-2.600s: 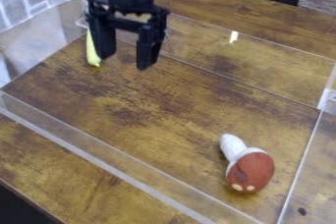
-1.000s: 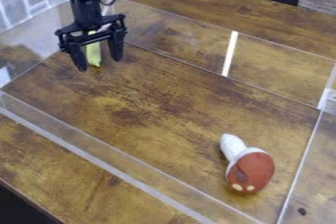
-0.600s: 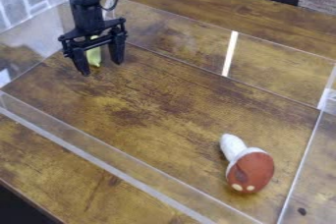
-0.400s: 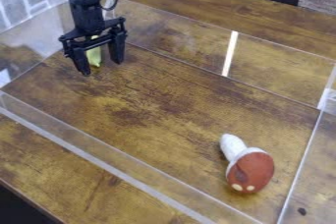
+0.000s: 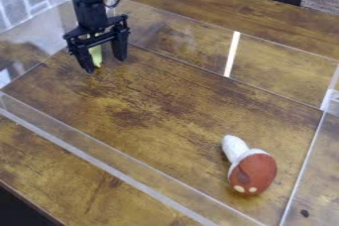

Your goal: Move the green spoon to the right

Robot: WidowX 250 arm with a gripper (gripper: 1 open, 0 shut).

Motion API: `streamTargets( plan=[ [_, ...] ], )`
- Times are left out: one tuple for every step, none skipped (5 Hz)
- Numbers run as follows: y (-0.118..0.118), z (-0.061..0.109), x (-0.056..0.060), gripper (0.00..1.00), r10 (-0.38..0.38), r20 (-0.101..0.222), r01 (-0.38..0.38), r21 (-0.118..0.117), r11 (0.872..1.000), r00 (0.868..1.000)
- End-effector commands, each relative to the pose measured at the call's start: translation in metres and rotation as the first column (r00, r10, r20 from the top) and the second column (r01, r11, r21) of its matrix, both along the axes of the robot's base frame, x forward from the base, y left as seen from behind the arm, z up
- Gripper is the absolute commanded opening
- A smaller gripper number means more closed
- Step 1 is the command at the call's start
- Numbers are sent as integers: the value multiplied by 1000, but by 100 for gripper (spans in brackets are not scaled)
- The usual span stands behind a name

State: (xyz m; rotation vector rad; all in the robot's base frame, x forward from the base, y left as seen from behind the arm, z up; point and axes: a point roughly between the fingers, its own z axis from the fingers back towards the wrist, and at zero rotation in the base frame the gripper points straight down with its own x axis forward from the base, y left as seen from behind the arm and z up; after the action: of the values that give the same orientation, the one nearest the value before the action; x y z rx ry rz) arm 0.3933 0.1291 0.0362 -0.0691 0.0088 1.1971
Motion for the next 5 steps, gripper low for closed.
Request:
streamTargets(
  plan=[
    [8,28,8,100,-8,57,6,29,1000,998],
    [10,31,11,100,-23,56,21,32,999,998],
    [13,29,14,100,-31,50,30,31,999,998],
    [19,28,17,100,-3,44,2,29,1000,999],
    [25,29,18,100,26,37,-27,27,999,999]
  ],
)
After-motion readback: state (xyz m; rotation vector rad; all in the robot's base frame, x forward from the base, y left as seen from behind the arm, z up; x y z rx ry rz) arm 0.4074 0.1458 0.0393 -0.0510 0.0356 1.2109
